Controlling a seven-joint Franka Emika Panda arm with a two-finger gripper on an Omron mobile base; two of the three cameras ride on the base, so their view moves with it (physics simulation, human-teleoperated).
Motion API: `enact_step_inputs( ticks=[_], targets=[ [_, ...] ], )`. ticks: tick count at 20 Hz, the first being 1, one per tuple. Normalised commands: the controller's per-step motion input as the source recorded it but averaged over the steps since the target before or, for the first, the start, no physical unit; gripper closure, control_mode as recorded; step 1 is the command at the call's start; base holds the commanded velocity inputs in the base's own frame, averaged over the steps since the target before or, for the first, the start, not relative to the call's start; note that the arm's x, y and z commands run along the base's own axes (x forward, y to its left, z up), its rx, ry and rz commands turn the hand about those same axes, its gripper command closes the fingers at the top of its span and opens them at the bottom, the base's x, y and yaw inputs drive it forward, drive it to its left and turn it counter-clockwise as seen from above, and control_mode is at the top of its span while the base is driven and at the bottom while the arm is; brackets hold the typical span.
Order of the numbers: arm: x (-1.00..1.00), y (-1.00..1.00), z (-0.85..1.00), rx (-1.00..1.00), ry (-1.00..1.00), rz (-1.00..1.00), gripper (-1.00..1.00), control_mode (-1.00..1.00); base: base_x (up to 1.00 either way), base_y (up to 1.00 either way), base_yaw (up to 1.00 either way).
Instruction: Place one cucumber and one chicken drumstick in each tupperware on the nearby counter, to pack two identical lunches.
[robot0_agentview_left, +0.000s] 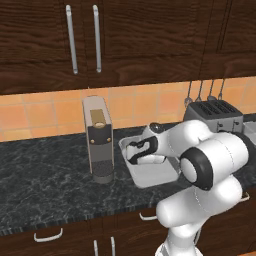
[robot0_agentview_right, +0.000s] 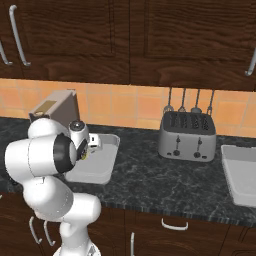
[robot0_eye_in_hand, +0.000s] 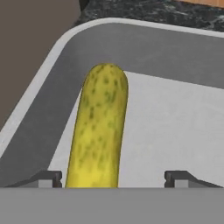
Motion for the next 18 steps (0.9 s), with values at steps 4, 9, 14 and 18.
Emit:
enact_step_inputs(
  ticks=[4, 9, 14, 18],
  targets=[
    [-0.41, -0.01, 0.19, 0.0, -0.1, 0.0, -1.0, -1.0, 0.0, 0.0, 0.0],
    [-0.73, -0.13, 0.57, 0.0, -0.07, -0.03, -1.0, -1.0, 0.0, 0.0, 0.0],
    [-0.72, -0.31, 0.98, 0.0, 0.03, -0.1, -1.0, -1.0, 0.0, 0.0, 0.0],
    [-0.97, -0.56, 0.54, 0.0, 0.04, -0.2, -1.0, -1.0, 0.0, 0.0, 0.0]
  ],
)
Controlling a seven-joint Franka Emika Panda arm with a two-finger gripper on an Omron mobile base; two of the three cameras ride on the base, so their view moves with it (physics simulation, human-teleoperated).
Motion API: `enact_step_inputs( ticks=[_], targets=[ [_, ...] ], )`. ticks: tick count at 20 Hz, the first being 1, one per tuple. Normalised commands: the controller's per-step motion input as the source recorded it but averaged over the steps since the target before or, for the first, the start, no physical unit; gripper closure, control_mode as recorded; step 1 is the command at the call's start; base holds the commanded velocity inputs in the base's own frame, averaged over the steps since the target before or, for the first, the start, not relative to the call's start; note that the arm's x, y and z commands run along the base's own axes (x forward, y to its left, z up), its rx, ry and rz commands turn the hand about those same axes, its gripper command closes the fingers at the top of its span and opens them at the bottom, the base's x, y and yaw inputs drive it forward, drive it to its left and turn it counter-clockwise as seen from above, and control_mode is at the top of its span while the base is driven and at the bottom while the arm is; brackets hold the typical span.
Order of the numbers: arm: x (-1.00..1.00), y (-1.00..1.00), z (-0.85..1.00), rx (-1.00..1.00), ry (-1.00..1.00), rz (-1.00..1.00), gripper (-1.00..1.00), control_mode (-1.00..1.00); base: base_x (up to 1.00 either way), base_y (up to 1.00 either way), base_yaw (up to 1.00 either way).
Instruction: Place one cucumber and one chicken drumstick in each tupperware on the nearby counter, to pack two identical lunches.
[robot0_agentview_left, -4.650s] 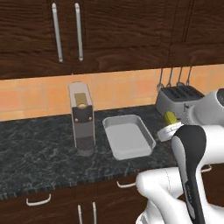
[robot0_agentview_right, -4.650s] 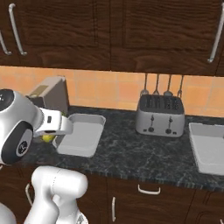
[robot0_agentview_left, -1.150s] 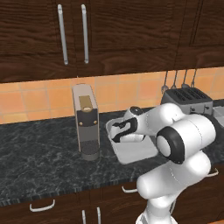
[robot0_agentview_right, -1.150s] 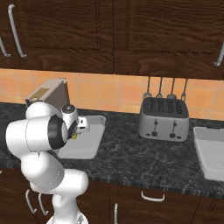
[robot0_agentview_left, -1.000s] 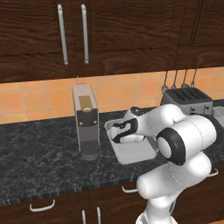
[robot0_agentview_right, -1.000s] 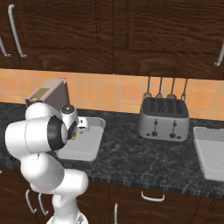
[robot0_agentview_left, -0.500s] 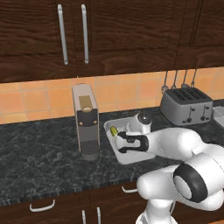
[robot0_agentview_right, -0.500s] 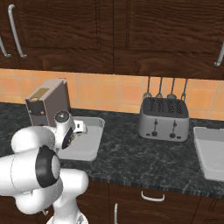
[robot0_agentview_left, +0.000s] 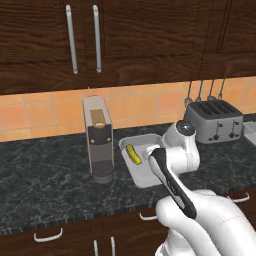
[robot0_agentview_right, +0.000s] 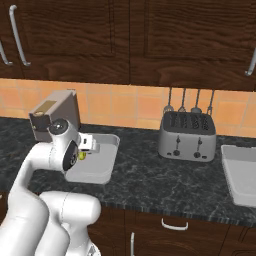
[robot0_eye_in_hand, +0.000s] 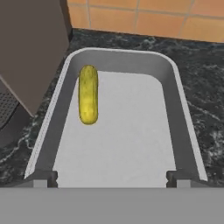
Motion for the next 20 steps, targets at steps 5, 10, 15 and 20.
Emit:
enact_step_inputs(
  ticks=[5, 10, 15, 20],
  targets=[
    [-1.0, -0.49, 0.41, 0.01, 0.0, -0.1, -1.0, -1.0, 0.0, 0.0, 0.0],
    [-0.99, -0.09, 0.79, 0.02, -0.03, 0.0, -1.0, -1.0, 0.0, 0.0, 0.0],
    [-0.8, -0.08, 0.49, 0.0, -0.22, -0.01, -1.0, 1.0, -0.2, -0.08, -0.01],
    [0.0, 0.0, 0.0, 0.0, 0.0, 0.0, -1.0, 1.0, -1.0, -0.79, -0.1]
  ],
)
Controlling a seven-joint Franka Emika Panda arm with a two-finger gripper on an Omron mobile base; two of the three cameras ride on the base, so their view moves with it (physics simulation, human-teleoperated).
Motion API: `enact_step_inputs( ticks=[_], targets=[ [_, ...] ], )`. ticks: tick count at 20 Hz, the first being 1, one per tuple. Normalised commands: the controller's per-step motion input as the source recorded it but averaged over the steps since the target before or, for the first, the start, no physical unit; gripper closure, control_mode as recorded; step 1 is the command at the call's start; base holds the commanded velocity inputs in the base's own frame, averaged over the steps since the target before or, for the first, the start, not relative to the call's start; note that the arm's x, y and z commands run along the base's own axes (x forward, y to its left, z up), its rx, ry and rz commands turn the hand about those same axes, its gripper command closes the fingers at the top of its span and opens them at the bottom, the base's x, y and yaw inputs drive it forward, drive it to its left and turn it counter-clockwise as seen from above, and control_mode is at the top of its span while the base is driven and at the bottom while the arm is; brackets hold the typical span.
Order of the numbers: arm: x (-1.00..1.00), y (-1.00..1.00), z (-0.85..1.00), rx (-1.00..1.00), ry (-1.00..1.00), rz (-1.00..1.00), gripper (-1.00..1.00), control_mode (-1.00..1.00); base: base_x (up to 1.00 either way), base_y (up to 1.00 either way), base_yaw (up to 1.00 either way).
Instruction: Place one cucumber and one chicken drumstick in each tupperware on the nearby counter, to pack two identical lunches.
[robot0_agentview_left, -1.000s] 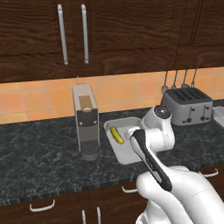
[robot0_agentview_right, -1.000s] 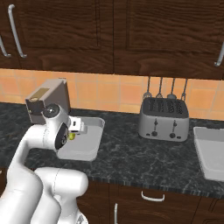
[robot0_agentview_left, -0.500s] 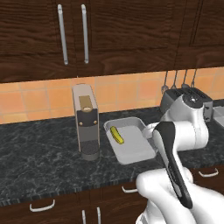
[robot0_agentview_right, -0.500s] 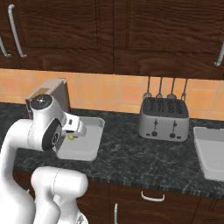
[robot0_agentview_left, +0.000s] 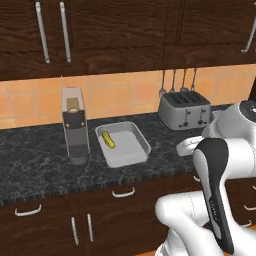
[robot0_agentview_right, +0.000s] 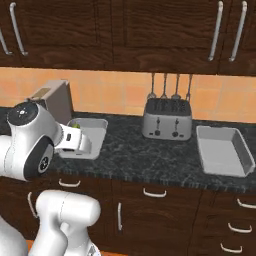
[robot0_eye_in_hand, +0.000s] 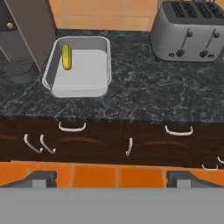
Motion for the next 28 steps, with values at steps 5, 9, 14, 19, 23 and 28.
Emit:
enact_step_inputs(
  ticks=[5, 9, 14, 19, 23, 28],
  targets=[
    [0.0, 0.0, 0.0, 0.0, 0.0, 0.0, -1.0, 1.0, -1.0, -1.0, -0.1],
    [0.0, 0.0, 0.0, 0.0, 0.0, 0.0, -1.0, 1.0, -0.97, -1.0, -0.08],
    [0.0, 0.0, 0.0, 0.0, 0.0, 0.0, -1.0, 1.0, -0.41, -1.0, -0.07],
    [0.0, 0.0, 0.0, 0.0, 0.0, 0.0, -1.0, 1.0, 0.08, -1.0, 0.0],
    [0.0, 0.0, 0.0, 0.0, 0.0, 0.0, -1.0, 1.0, 0.3, -1.0, 0.0],
    [0.0, 0.0, 0.0, 0.0, 0.0, 0.0, -1.0, 1.0, 0.75, -1.0, 0.01]
  ],
)
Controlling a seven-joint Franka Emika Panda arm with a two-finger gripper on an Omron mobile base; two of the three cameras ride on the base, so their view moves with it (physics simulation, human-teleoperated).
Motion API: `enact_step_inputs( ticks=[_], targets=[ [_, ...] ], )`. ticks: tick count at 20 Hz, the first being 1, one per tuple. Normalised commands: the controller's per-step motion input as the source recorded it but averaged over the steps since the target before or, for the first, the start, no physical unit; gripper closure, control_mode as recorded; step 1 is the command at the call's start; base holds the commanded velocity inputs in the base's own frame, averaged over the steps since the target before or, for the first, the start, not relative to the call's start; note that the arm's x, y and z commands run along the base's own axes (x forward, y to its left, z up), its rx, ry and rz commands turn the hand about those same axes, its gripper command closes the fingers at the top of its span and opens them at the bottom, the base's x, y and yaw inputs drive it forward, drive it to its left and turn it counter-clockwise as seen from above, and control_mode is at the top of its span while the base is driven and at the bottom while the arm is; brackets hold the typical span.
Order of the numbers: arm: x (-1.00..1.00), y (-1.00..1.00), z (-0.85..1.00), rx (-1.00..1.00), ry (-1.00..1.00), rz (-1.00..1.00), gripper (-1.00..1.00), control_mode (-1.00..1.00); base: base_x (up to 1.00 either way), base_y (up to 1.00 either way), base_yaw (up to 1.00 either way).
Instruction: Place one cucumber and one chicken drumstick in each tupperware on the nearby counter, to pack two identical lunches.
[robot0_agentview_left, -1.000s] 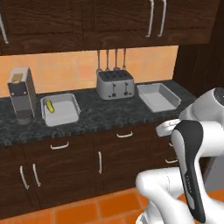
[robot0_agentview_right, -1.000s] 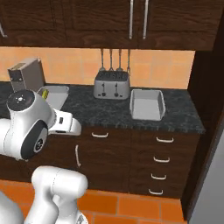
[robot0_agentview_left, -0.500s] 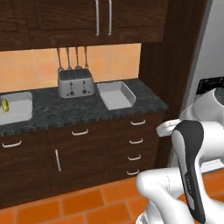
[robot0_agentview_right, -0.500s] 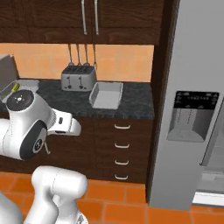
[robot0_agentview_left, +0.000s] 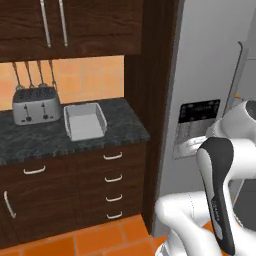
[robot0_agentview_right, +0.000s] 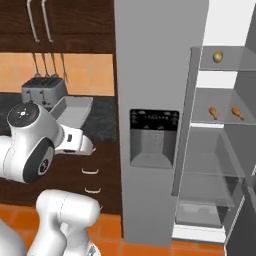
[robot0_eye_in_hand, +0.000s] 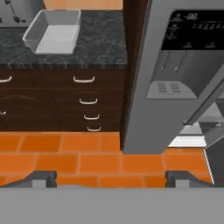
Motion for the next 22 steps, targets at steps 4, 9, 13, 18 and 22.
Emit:
enact_step_inputs(
  ticks=[4, 9, 13, 18, 22],
  targets=[
    [0.0, 0.0, 0.0, 0.0, 0.0, 0.0, -1.0, 1.0, 0.43, -1.0, 0.02],
    [0.0, 0.0, 0.0, 0.0, 0.0, 0.0, -1.0, 1.0, 0.37, -0.96, 0.0],
    [0.0, 0.0, 0.0, 0.0, 0.0, 0.0, -1.0, 1.0, 0.69, -0.83, 0.0],
    [0.0, 0.0, 0.0, 0.0, 0.0, 0.0, -1.0, 1.0, 0.83, -0.2, 0.02],
    [0.0, 0.0, 0.0, 0.0, 0.0, 0.0, -1.0, 1.0, 0.83, -0.41, 0.07]
  ],
)
